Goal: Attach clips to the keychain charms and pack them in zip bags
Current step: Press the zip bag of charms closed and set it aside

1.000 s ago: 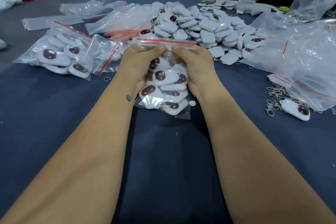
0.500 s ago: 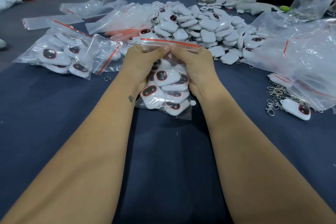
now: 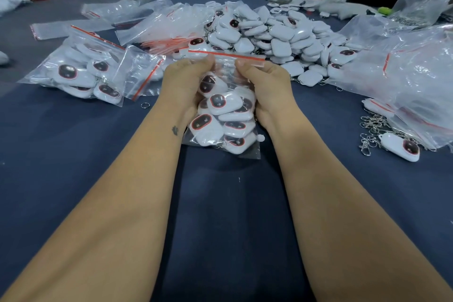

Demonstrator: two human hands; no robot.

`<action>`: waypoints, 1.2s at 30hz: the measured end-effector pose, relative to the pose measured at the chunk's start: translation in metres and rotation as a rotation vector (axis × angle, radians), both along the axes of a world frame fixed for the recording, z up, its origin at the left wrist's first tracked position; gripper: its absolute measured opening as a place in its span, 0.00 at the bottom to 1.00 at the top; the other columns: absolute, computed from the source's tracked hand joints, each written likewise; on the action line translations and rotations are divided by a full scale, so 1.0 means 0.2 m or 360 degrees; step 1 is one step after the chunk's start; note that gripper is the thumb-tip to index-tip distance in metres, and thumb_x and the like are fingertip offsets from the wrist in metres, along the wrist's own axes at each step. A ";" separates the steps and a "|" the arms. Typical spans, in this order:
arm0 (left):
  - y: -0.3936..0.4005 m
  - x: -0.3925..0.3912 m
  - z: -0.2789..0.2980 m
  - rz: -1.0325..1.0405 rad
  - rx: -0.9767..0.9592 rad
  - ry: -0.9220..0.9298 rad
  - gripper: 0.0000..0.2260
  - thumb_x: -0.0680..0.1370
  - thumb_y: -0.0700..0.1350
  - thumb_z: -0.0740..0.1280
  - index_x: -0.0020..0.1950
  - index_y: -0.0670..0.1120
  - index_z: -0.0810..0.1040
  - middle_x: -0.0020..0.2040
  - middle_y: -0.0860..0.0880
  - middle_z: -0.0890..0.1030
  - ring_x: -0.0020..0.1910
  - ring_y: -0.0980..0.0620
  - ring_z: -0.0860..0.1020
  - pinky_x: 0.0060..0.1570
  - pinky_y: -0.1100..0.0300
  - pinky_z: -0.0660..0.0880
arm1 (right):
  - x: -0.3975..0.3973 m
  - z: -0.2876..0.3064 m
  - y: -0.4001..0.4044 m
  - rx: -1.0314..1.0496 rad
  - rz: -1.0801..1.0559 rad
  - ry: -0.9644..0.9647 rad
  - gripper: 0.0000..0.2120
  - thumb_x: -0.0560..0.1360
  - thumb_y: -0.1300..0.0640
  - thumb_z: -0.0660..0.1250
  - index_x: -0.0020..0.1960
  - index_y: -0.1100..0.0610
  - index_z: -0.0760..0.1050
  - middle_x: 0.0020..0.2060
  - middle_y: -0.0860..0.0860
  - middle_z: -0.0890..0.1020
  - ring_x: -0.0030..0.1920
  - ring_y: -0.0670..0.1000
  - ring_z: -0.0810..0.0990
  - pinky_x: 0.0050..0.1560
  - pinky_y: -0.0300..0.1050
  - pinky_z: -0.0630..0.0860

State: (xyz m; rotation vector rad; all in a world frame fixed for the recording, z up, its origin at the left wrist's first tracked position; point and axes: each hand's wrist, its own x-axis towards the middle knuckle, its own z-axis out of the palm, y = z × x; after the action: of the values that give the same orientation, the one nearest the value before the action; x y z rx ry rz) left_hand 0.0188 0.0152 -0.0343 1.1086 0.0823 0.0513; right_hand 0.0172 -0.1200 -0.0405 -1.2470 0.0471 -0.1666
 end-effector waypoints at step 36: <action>0.53 -0.12 0.16 0.0333 0.1072 0.0067 0.08 0.79 0.51 0.63 0.40 0.52 0.73 0.26 0.57 0.74 0.25 0.56 0.71 0.25 0.64 0.67 | -0.06 0.21 0.50 -0.0662 0.0027 -0.0173 0.12 0.76 0.60 0.69 0.37 0.67 0.76 0.33 0.64 0.77 0.36 0.49 0.70 0.39 0.45 0.71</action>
State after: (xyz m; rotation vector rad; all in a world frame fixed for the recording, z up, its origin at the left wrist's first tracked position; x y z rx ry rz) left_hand -0.0046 0.1221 -0.0013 1.7708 0.2297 0.2572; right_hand 0.0049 -0.0193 0.0008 -1.6504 -0.0969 -0.2371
